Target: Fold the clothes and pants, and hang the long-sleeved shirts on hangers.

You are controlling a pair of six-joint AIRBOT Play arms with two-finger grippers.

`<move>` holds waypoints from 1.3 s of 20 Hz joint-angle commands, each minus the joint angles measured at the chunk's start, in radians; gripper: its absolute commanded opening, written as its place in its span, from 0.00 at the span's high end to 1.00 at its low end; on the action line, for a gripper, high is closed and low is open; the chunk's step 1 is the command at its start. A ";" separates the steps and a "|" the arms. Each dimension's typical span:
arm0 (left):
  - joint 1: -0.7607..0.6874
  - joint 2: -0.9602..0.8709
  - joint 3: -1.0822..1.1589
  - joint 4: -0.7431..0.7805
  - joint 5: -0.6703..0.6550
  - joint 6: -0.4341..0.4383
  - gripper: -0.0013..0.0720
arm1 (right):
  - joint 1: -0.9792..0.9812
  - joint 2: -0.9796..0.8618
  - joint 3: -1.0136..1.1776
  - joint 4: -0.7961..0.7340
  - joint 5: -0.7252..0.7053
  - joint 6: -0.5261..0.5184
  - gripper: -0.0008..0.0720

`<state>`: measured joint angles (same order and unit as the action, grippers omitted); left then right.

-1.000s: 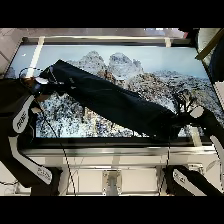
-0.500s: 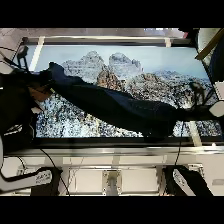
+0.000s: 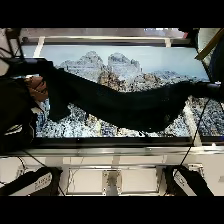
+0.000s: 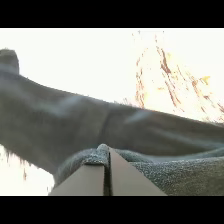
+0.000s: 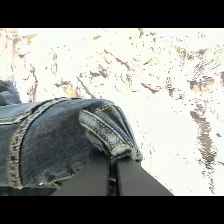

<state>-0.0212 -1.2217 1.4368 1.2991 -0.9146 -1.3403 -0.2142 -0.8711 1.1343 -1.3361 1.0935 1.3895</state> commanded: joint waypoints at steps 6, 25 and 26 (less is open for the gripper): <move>-0.085 -0.766 0.843 0.093 0.161 -0.013 0.97 | 0.000 -0.369 0.019 -0.002 -0.296 0.159 0.92; 0.232 -0.324 0.019 0.233 -0.228 -0.243 0.21 | -0.381 -0.013 -0.542 0.358 -0.019 -0.178 0.35; 0.231 -0.293 -0.063 0.233 -0.184 -0.247 0.21 | -0.364 -0.006 -0.610 0.474 -0.022 -0.254 0.32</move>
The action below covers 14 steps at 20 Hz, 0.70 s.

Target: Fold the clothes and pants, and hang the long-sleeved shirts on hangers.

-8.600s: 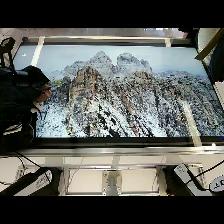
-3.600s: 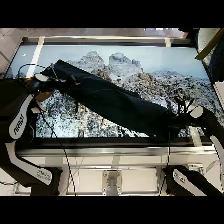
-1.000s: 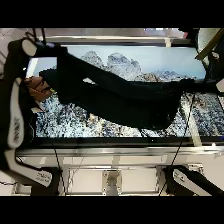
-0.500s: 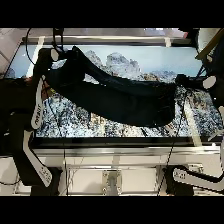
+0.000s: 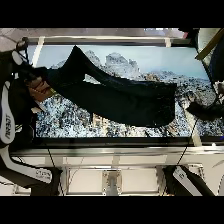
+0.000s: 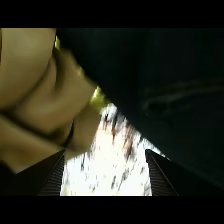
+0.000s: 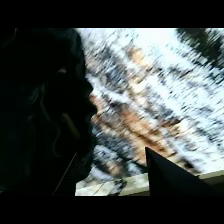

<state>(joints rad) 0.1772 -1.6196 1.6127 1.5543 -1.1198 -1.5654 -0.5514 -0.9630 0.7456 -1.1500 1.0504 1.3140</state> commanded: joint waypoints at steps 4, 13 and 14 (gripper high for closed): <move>0.032 0.150 -0.353 -0.045 0.107 -0.062 0.21 | 0.082 0.039 -0.293 0.362 -0.082 -0.247 0.30; 0.032 0.148 -0.353 -0.049 0.173 -0.096 0.21 | 0.126 -0.050 -0.198 0.325 -0.116 -0.190 0.30; 0.032 0.148 -0.353 -0.049 0.172 -0.096 0.21 | 0.111 -0.024 -0.154 0.294 -0.042 -0.189 0.30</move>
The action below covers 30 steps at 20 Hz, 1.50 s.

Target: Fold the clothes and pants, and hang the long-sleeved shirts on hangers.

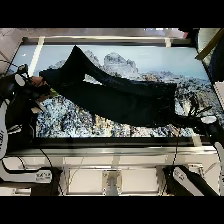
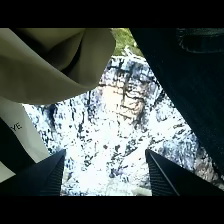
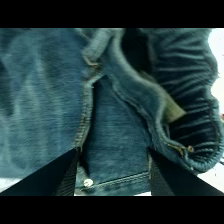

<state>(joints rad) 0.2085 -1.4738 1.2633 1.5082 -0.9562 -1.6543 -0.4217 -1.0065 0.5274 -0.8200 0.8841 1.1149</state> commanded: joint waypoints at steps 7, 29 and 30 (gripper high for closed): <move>-0.002 0.002 -0.004 -0.014 0.010 -0.007 0.21 | -0.128 0.183 0.039 -0.291 0.277 0.134 0.30; -0.009 0.096 -0.211 -0.222 -0.003 -0.006 0.21 | -0.510 0.219 0.132 -0.388 0.331 -0.048 0.92; -0.016 0.110 -0.215 -0.236 0.010 -0.007 0.21 | -0.590 0.235 0.141 -0.391 0.301 -0.061 0.92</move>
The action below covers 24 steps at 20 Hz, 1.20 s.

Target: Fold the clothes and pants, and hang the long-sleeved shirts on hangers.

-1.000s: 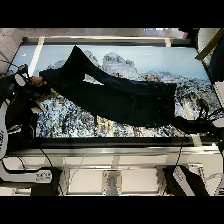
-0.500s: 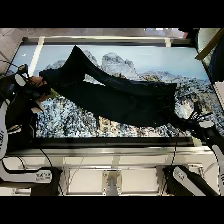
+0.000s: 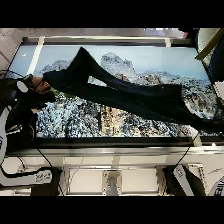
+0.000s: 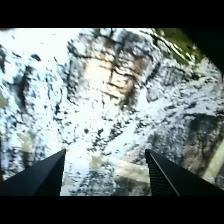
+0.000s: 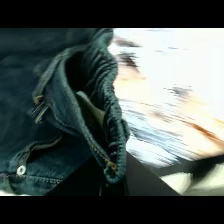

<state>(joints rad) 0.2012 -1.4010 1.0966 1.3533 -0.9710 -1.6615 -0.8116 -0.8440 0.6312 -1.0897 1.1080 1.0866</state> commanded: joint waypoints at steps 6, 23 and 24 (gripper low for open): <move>-0.115 0.051 -0.048 -0.200 0.170 0.000 0.21 | -0.370 -0.026 0.045 -0.139 -0.027 -0.079 0.90; -0.175 -0.254 0.007 -0.255 0.620 -0.347 0.32 | -0.366 -0.043 0.249 0.211 0.114 -0.076 0.36; -0.175 -0.269 0.032 -0.255 0.620 -0.348 0.35 | -0.366 -0.043 0.249 0.212 0.117 -0.076 0.36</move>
<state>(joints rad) 0.0299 -1.6302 1.0878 1.1000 -0.3695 -2.0052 -1.1767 -0.8867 0.8715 -0.9146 1.1957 1.0088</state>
